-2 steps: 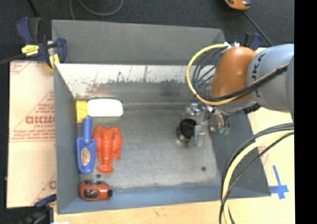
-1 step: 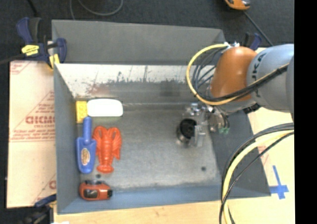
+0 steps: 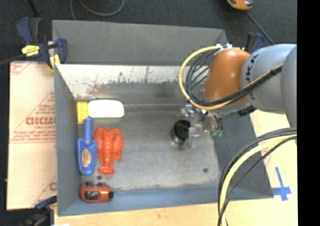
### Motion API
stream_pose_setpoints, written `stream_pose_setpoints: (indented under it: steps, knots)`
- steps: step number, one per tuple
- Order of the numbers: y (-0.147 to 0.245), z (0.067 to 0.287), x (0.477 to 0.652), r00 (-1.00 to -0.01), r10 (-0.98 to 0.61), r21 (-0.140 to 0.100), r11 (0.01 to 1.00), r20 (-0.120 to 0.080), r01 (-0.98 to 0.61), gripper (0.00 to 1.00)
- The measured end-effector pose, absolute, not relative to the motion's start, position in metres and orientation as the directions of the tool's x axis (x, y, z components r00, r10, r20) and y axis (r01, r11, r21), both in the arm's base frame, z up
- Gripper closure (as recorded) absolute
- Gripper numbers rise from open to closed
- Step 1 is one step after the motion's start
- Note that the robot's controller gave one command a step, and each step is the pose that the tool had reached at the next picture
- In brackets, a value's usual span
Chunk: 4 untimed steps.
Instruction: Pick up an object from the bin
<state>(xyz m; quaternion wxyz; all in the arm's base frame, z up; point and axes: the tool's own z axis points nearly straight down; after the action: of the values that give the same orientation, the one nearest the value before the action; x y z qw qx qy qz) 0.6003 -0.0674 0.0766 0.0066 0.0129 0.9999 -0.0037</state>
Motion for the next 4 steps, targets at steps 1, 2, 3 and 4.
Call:
stream_pose_setpoints:
  steps: [1,2,3,4]
  knots:
    - [-0.074,0.08,0.609,-0.999,-0.033,0.004,0.999,-0.008,-0.033,1.0]
    - [-0.085,0.087,0.614,-0.999,-0.038,0.002,0.999,-0.004,-0.038,1.0]
    - [-0.079,0.116,0.588,-0.999,-0.052,0.0,0.999,-0.006,-0.052,1.0]
    - [-0.102,0.129,0.6,-0.996,-0.088,-0.001,0.996,0.0,-0.088,1.0]
